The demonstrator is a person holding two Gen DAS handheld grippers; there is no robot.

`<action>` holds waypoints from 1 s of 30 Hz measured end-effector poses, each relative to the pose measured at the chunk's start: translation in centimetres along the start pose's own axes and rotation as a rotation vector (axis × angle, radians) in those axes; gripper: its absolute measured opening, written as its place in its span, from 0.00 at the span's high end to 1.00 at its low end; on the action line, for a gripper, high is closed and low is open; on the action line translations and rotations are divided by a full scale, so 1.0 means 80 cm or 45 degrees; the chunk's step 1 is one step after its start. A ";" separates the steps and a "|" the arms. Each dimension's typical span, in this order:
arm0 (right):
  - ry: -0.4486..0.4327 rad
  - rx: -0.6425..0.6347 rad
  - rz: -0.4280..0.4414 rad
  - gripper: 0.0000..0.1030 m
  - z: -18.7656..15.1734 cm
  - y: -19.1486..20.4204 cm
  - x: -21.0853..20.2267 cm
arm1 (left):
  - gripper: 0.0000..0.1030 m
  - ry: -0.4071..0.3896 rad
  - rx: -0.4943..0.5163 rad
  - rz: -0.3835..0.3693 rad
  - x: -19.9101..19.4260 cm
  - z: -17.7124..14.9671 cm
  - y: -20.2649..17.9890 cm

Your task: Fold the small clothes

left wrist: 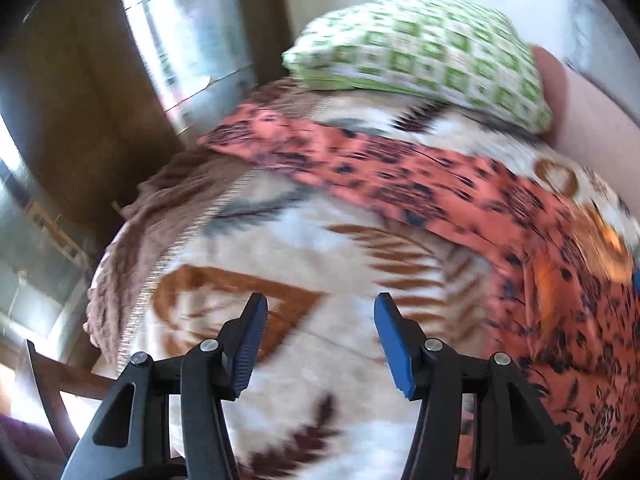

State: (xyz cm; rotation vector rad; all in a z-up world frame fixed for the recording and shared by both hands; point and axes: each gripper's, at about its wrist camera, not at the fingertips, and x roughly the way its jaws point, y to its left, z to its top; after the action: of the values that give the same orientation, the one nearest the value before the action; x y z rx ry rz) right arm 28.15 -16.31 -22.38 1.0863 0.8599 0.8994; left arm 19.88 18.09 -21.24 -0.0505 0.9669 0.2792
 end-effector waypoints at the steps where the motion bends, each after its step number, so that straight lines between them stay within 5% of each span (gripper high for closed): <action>1: 0.014 -0.002 -0.061 0.19 -0.003 -0.004 0.003 | 0.45 0.004 -0.015 0.002 0.002 0.001 0.009; 3: 0.013 0.062 -0.223 0.18 -0.006 -0.033 0.007 | 0.45 0.032 -0.062 -0.022 0.015 0.008 0.034; 6: 0.072 0.297 -0.276 0.19 -0.013 -0.102 0.015 | 0.45 0.083 -0.146 -0.071 0.038 0.022 0.066; 8: 0.105 0.367 -0.405 0.33 -0.025 -0.130 0.020 | 0.45 0.125 -0.209 -0.096 0.059 0.040 0.089; 14: 0.102 0.029 -0.488 0.34 -0.044 -0.085 -0.034 | 0.44 0.165 -0.432 -0.265 0.113 0.105 0.137; 19: 0.047 0.067 -0.579 0.34 -0.060 -0.117 -0.120 | 0.43 0.288 -0.646 -0.433 0.188 0.140 0.143; 24: -0.013 0.119 -0.414 0.44 -0.078 -0.146 -0.176 | 0.42 0.225 -0.790 -0.485 0.220 0.161 0.143; 28: 0.027 0.032 -0.433 0.55 -0.081 -0.152 -0.171 | 0.43 0.215 -0.818 -0.490 0.235 0.173 0.139; 30: 0.036 0.004 -0.412 0.59 -0.085 -0.156 -0.182 | 0.53 0.174 -0.782 -0.480 0.236 0.176 0.133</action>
State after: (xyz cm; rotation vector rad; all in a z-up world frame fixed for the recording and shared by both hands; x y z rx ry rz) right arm 18.50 -29.90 -34.10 0.9061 1.0267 0.6435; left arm 38.59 34.66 -27.80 -0.8137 0.9560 0.2162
